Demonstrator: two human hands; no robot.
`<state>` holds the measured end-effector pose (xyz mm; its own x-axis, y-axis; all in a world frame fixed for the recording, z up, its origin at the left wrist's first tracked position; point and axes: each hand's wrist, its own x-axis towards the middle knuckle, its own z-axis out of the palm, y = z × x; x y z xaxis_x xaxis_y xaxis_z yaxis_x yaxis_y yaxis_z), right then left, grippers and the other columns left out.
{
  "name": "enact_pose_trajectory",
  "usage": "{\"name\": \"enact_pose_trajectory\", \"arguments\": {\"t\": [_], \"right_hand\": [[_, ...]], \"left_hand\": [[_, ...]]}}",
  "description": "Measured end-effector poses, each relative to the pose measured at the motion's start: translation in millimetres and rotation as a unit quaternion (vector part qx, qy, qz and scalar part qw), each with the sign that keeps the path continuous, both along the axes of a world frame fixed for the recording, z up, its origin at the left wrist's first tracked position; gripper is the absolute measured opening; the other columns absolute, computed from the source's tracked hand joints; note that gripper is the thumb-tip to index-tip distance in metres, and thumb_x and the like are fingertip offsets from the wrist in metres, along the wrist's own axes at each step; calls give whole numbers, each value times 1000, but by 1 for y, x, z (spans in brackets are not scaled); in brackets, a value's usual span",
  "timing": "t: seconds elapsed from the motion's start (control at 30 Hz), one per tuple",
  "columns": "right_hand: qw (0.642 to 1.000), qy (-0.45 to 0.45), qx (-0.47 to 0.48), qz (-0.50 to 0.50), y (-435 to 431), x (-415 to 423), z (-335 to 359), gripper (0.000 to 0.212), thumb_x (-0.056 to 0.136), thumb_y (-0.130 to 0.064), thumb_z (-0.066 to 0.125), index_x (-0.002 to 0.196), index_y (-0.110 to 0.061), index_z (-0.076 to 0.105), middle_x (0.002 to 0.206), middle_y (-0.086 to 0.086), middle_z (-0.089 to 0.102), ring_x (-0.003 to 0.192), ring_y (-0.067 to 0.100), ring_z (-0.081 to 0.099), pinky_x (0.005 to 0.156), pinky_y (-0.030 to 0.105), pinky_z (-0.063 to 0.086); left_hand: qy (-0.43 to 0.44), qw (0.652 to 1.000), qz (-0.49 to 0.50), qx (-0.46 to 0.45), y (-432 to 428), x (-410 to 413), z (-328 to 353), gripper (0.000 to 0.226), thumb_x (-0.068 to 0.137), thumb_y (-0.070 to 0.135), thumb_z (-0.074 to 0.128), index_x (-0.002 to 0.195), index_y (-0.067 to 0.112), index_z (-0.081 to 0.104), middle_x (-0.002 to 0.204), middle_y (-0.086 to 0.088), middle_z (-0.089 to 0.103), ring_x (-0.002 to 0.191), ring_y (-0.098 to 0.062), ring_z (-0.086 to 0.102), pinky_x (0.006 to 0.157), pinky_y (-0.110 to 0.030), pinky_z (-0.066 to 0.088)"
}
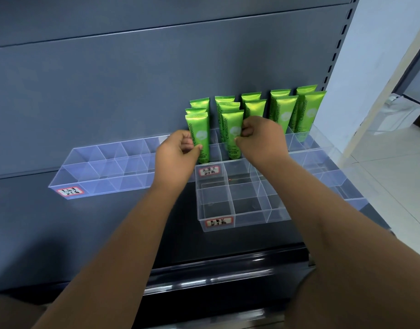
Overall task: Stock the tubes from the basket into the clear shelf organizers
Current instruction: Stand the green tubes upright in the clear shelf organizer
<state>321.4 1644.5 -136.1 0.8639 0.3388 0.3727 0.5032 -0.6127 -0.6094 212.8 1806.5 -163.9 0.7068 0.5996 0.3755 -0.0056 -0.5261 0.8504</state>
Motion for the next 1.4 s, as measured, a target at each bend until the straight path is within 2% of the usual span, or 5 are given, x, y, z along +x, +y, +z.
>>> {"name": "enact_pose_trajectory", "arguments": {"t": [0.23, 0.4, 0.67, 1.03, 1.4], "right_hand": [[999, 27, 14, -11, 1, 1, 0, 5, 79, -11, 66, 80, -7, 63, 75, 7, 69, 78, 29, 65, 69, 34, 55], [999, 29, 19, -14, 1, 2, -1, 9, 83, -14, 69, 87, -7, 65, 82, 7, 70, 83, 28, 66, 76, 38, 58], [999, 32, 21, -12, 0, 2, 0, 11, 87, -18, 71, 88, -11, 63, 84, 4, 68, 83, 24, 62, 69, 27, 46], [999, 40, 22, -5, 3, 0, 1, 8, 85, -11, 66, 90, -5, 65, 83, 9, 70, 83, 29, 64, 74, 37, 57], [997, 72, 7, -6, 2, -4, 7, 15, 77, -3, 60, 91, -7, 66, 82, 8, 70, 82, 30, 64, 69, 35, 58]], "left_hand": [[7, 1000, 6, 19, 1, 2, -3, 19, 87, 16, 79, 91, 24, 61, 84, 6, 64, 84, -10, 64, 81, -17, 53], [9, 1000, 5, 19, 0, 2, -2, 22, 88, 16, 78, 91, 27, 60, 83, 10, 63, 83, -7, 63, 80, -14, 52], [13, 1000, 1, 27, 0, 2, -2, 19, 88, 16, 78, 94, 25, 61, 85, 10, 63, 83, -4, 62, 77, -8, 49], [16, 999, 5, 36, 1, 2, -3, 17, 89, 16, 77, 94, 22, 62, 84, 9, 62, 82, -3, 61, 75, -6, 47], [30, 999, 4, 16, -1, 2, 3, 39, 87, 13, 79, 113, 25, 53, 92, 12, 61, 88, -3, 62, 75, -4, 47]]}}
